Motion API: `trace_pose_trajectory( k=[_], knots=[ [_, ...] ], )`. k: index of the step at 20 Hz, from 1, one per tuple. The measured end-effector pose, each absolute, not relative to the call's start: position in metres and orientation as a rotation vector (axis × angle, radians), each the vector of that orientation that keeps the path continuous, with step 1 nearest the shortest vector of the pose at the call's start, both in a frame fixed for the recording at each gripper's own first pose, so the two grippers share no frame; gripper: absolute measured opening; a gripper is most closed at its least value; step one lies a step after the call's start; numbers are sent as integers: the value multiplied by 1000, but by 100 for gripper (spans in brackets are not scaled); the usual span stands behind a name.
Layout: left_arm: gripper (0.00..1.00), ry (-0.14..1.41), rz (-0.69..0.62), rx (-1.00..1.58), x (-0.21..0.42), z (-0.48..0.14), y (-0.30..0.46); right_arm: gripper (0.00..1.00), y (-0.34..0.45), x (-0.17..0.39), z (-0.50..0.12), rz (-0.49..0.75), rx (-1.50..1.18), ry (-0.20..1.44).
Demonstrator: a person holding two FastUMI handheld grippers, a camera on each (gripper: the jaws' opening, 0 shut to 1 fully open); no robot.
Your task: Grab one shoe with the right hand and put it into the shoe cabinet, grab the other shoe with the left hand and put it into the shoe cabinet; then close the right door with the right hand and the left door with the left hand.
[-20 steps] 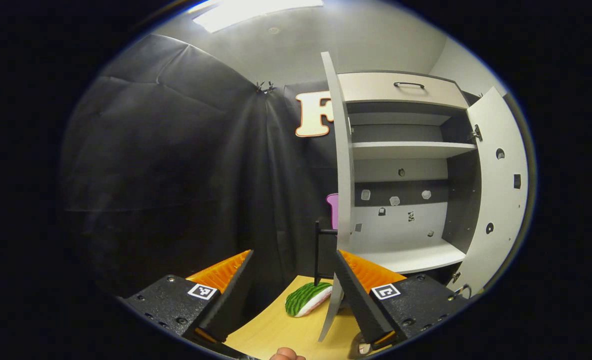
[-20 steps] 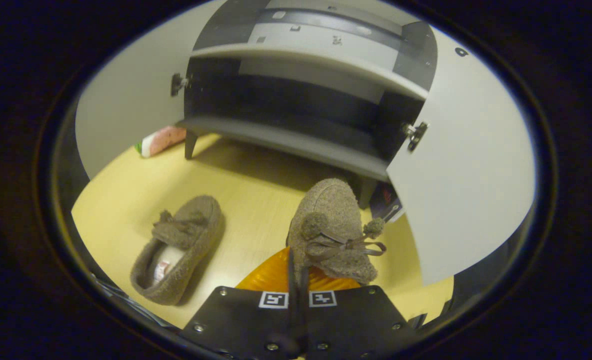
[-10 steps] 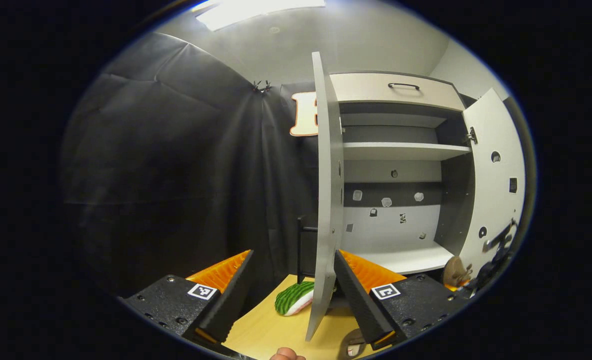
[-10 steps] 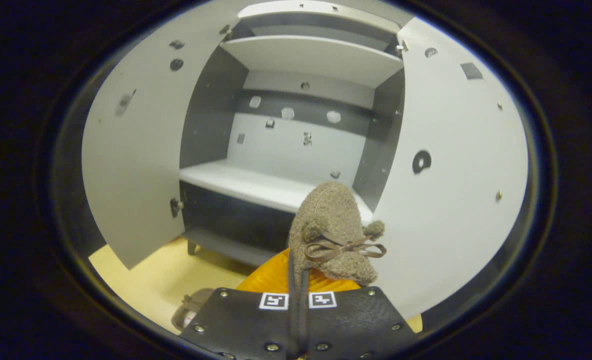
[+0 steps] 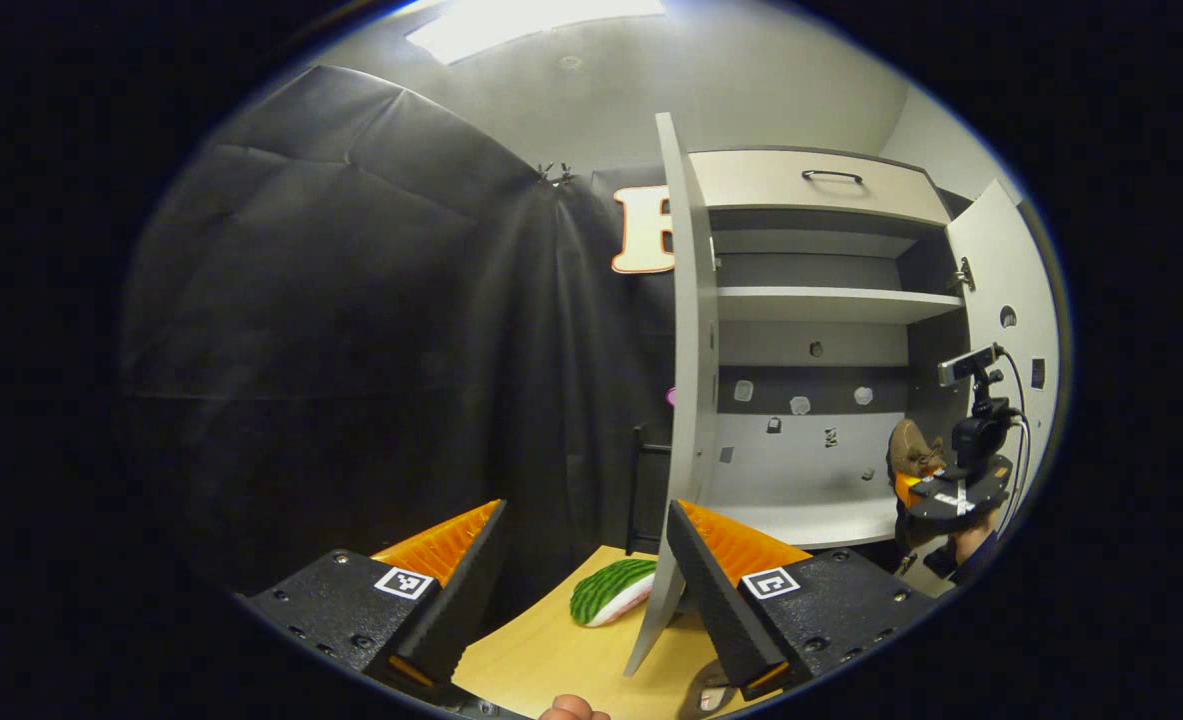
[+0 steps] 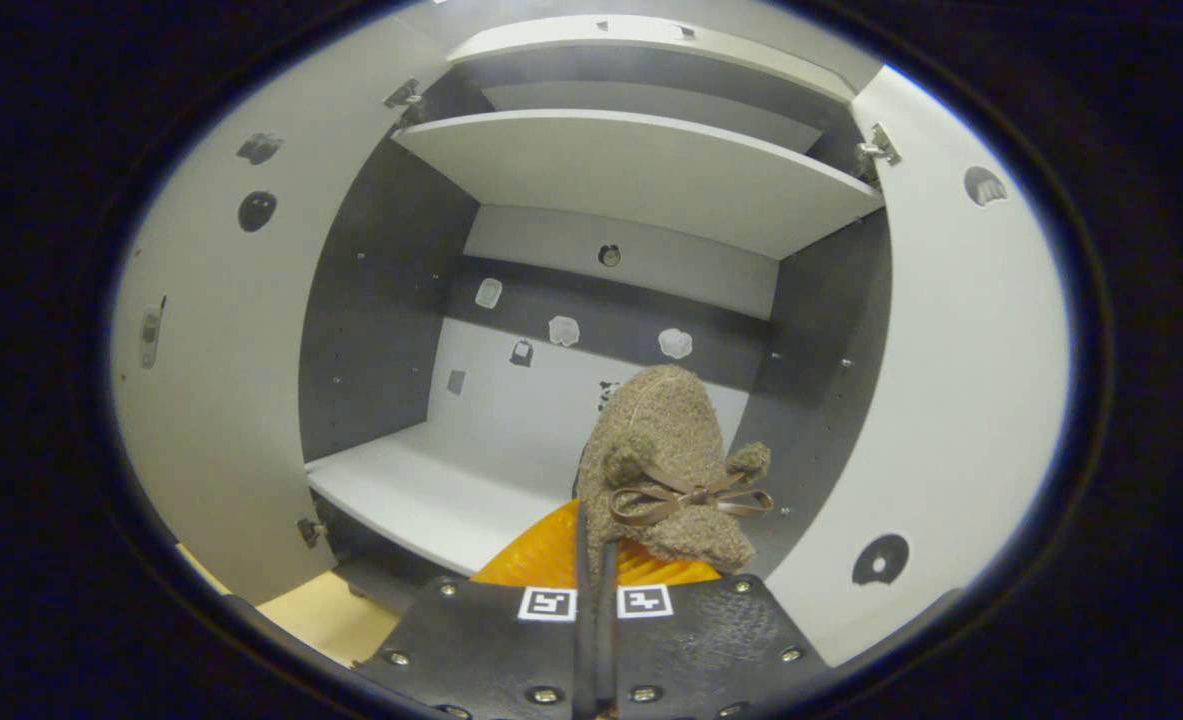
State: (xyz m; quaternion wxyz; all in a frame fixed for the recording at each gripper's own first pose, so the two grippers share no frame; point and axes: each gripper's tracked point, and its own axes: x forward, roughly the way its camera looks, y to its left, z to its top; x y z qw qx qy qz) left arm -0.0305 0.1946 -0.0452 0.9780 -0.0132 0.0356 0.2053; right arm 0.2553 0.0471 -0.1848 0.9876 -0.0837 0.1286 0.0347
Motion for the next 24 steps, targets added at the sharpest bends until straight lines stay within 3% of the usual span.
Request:
trace_pose_trajectory(
  k=[6,7,8,9,19,23,24],
  knots=[
    [94,103,531,-19,-59,-54,224,0,53,332,-210,34,-152,308],
    [97,107,552,-13,-64,-55,230,0,54,339,-218,31,-155,326],
    [93,112,574,-8,-69,-56,235,0,54,347,-227,30,-157,348],
    [97,117,593,-7,-73,-57,240,0,54,353,-236,27,-153,369],
    [94,156,640,-22,-88,-66,249,1,50,377,-287,-21,-157,466],
    [96,158,631,-24,-88,-67,248,21,60,370,-311,21,-81,562],
    [96,162,624,-26,-89,-68,248,36,61,369,-311,24,-60,571]
  ],
)
